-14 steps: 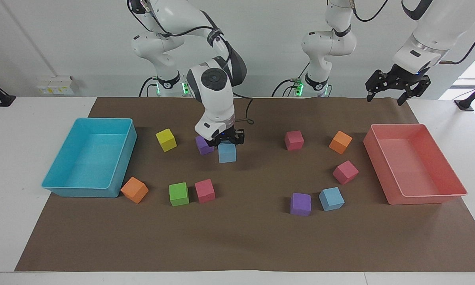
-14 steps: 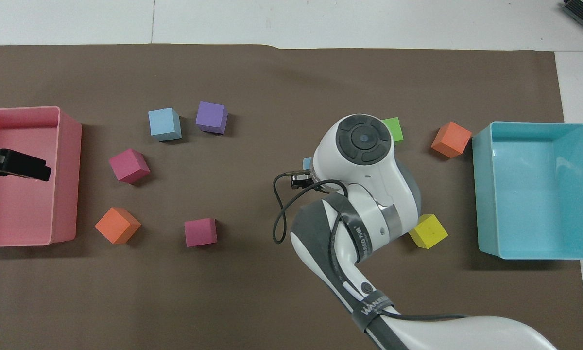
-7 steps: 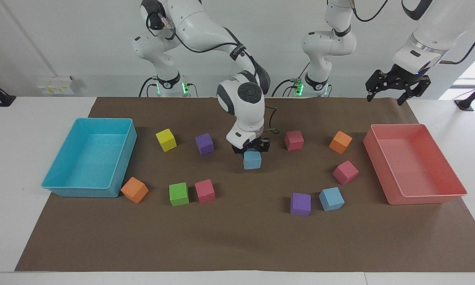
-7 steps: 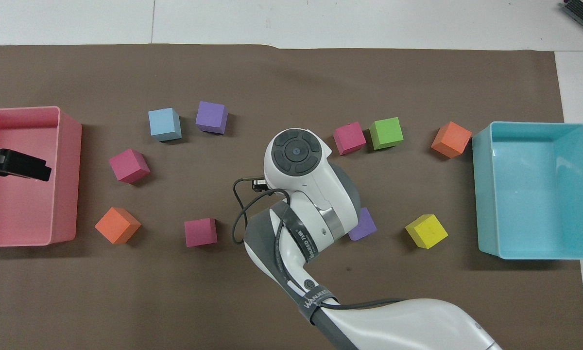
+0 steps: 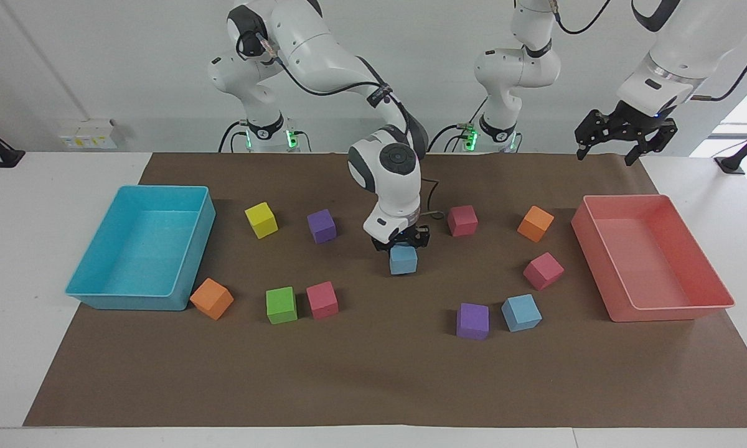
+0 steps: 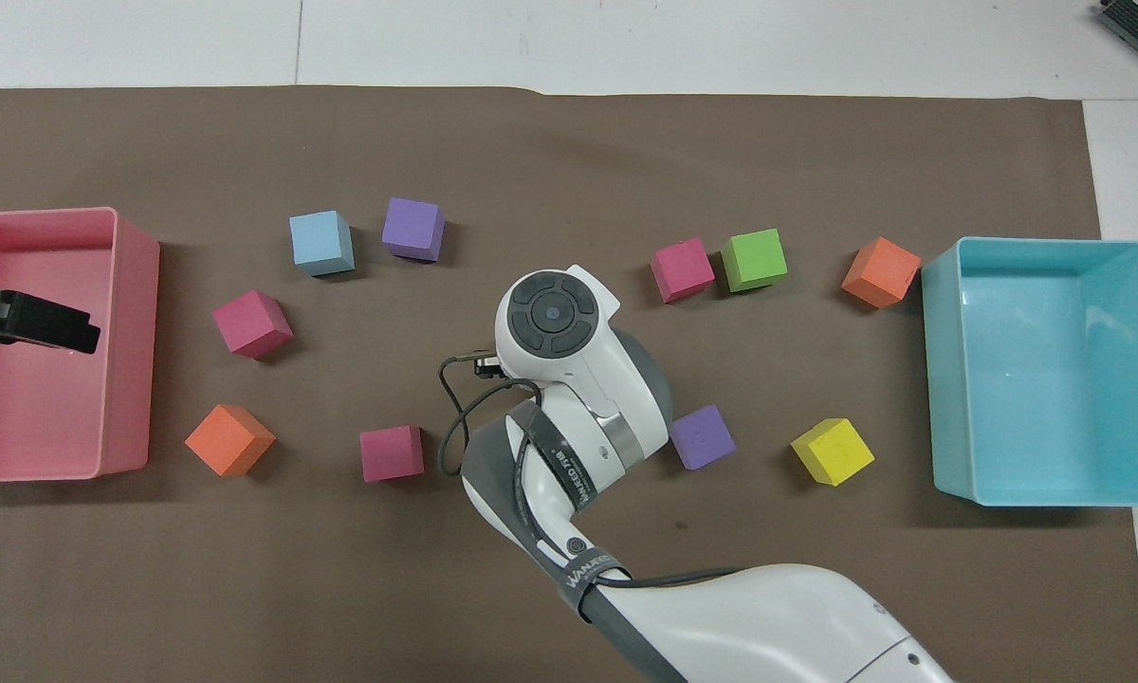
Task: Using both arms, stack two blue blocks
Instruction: 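Carry the light blue cube to the table center and set it down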
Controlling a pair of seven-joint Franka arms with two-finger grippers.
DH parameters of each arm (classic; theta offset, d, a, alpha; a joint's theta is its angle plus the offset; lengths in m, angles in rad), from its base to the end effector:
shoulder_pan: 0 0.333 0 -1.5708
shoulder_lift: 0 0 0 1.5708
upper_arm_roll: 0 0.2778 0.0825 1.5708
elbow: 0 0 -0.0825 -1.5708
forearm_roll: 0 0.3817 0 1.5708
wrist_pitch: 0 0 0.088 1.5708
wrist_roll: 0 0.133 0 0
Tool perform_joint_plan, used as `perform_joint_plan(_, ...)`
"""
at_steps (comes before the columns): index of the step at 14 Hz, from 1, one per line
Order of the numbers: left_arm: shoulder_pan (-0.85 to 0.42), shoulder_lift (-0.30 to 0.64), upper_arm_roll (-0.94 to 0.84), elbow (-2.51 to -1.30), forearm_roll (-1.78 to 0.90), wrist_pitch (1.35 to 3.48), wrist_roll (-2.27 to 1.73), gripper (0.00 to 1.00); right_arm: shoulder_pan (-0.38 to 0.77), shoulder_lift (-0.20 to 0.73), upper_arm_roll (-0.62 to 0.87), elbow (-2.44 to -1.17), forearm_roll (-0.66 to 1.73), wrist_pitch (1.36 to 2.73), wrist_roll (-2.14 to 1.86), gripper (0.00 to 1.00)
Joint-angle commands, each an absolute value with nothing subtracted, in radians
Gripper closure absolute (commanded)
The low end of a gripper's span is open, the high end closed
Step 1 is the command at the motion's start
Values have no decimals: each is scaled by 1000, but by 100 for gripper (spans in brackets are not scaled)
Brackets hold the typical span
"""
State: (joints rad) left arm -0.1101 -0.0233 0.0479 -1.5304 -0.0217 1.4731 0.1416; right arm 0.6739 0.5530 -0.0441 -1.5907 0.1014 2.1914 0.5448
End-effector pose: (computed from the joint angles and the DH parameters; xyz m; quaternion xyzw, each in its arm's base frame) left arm 0.5339 -0.0360 0.5834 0.9945 -0.1026 -0.0165 0.0120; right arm 0.5413 0.4050 0.2603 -0.9991 -0.0176 -0.0033 0.0388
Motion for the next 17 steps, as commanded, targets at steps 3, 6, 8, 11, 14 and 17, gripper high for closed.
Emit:
perform_joint_plan(3,-94,-25,40,-1514,-26,1457,150,0,669,555,-35,-1618,106,2197,568,100)
perform_joint_plan(6,-94,-25,40,-1514,-26,1457,150,0,667,551,-35,-1631,106,2197,569,100)
perform_joint_plan(8,-94,-25,40,-1514,-26,1459,150,0,666,551,-35,-1632,106,2197,569,100)
perform_joint_plan(11,-94,-25,40,-1514,-26,1459,150,0,661,551,-35,-1632,107,2195,568,20)
perform_joint_plan(14,-94,-25,40,-1514,-26,1457,150,0,660,551,-35,-1631,97,2198,566,0)
perform_joint_plan(17,-94,-25,40,-1514,-26,1457,149,0,663,529,-37,-1631,87,2195,568,0)
